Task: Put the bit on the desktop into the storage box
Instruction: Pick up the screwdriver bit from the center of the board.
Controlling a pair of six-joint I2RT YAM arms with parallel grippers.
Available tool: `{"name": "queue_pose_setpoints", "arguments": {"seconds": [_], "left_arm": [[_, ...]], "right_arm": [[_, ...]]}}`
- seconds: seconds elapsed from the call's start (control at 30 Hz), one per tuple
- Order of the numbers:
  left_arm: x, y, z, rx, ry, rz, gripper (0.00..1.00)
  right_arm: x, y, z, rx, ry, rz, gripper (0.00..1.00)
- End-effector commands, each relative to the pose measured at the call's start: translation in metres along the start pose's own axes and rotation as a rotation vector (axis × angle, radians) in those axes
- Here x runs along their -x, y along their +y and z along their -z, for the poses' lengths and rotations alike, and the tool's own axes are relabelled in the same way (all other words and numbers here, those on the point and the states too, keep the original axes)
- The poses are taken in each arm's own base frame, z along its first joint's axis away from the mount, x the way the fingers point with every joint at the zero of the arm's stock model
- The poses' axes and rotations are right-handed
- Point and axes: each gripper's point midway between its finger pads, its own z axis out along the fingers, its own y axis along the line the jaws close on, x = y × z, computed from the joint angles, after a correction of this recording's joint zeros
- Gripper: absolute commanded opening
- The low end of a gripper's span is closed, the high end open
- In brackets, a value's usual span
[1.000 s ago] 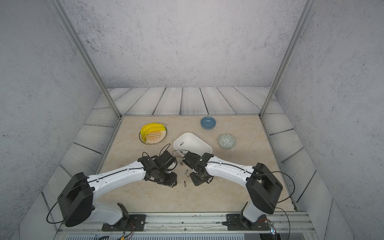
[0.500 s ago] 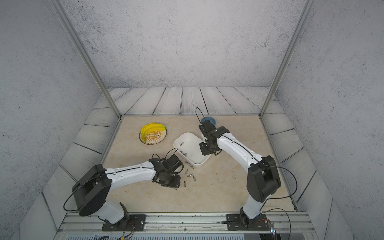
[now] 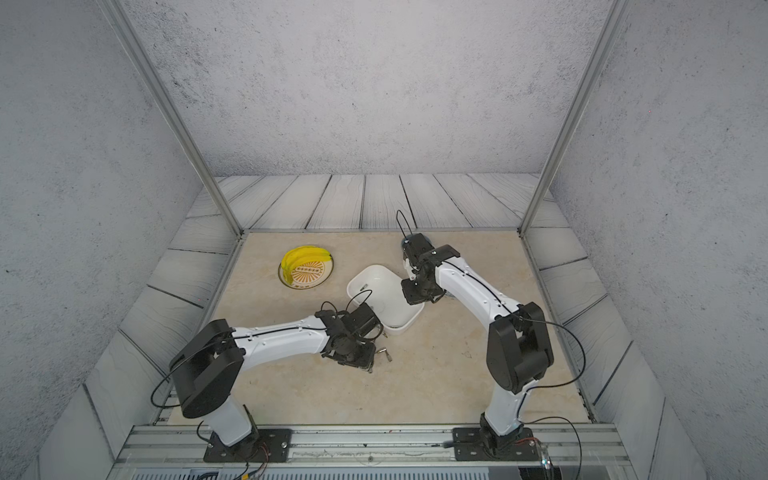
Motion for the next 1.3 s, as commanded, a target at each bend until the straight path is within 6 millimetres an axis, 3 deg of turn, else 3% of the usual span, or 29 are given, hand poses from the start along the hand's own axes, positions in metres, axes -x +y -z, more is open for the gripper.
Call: {"name": "queue_pose_setpoints", "arguments": {"seconds": [0.0, 0.33, 0.9, 1.27], "left_arm": [[0.000, -0.004, -0.008, 0.018, 0.028, -0.006, 0.50], [-0.004, -0.008, -0.020, 0.075, 0.067, -0.041, 0.50], [-0.020, 0.001, -0.030, 0.135, 0.112, -0.058, 0.45], [-0.024, 0.005, -0.031, 0.150, 0.124, -0.062, 0.20]], "right_arm": [[-0.005, -0.001, 0.008, 0.006, 0.001, 0.006, 0.00], [-0.009, -0.005, 0.013, 0.007, -0.005, 0.000, 0.00], [-0.009, -0.001, 0.014, 0.032, -0.004, -0.008, 0.00], [-0.011, 0.007, 0.007, 0.077, 0.015, -0.010, 0.00]]}}
